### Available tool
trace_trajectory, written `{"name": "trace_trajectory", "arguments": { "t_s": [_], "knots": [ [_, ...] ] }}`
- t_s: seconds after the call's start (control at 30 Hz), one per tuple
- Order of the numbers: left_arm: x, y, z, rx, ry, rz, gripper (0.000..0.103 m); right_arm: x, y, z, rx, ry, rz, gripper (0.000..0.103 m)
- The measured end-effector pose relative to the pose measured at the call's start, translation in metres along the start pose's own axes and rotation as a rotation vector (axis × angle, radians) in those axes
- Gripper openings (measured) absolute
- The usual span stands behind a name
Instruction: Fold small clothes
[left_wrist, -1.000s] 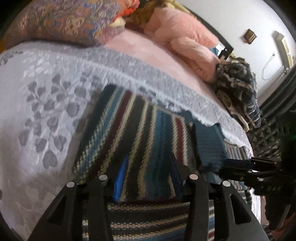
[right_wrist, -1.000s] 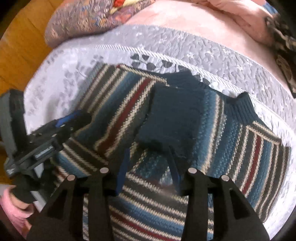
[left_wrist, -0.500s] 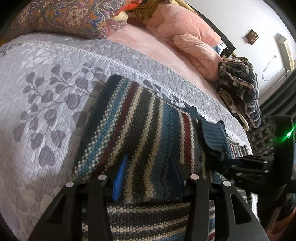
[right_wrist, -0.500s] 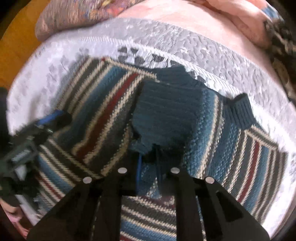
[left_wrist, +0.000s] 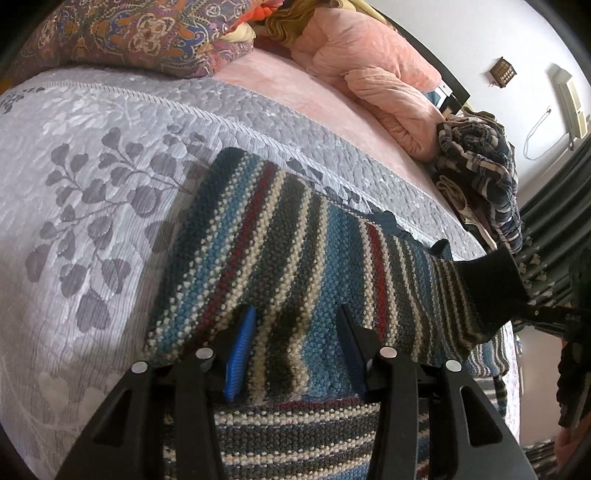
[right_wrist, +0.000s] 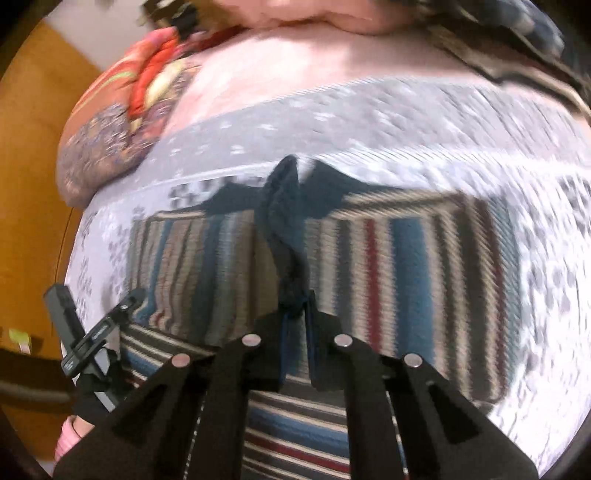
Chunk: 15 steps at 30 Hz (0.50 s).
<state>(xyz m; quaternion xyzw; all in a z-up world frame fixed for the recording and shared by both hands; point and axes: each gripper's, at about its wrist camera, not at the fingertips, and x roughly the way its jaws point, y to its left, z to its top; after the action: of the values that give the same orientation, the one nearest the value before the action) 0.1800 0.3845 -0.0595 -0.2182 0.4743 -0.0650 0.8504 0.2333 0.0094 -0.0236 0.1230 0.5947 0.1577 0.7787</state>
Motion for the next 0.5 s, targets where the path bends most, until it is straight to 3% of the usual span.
{"name": "trace_trajectory", "arguments": {
  "t_s": [0.17, 0.23, 0.3, 0.33, 0.43, 0.5],
  "knots": [
    [0.002, 0.000, 0.001, 0.006, 0.000, 0.007, 0.046, 0.015, -0.040, -0.014, 0.062, 0.053, -0.015, 0.014],
    [0.000, -0.001, 0.002, 0.004, 0.003, 0.008, 0.046, 0.016, -0.051, -0.018, 0.083, 0.045, 0.033, 0.024],
    [-0.005, -0.003, 0.005, -0.014, -0.003, 0.007, 0.046, 0.014, -0.059, -0.020, 0.109, 0.033, 0.070, 0.045],
    [-0.007, -0.004, 0.006, -0.015, -0.009, 0.008, 0.046, 0.015, -0.061, -0.019, 0.116, 0.028, 0.072, 0.048],
    [-0.012, -0.018, 0.010, 0.034, -0.032, 0.003, 0.048, 0.023, -0.067, -0.016, 0.143, 0.029, 0.091, 0.049],
    [-0.009, -0.030, 0.010, 0.072, -0.030, -0.002, 0.052, 0.030, -0.067, -0.013, 0.154, 0.036, 0.111, 0.035]
  ]
}}
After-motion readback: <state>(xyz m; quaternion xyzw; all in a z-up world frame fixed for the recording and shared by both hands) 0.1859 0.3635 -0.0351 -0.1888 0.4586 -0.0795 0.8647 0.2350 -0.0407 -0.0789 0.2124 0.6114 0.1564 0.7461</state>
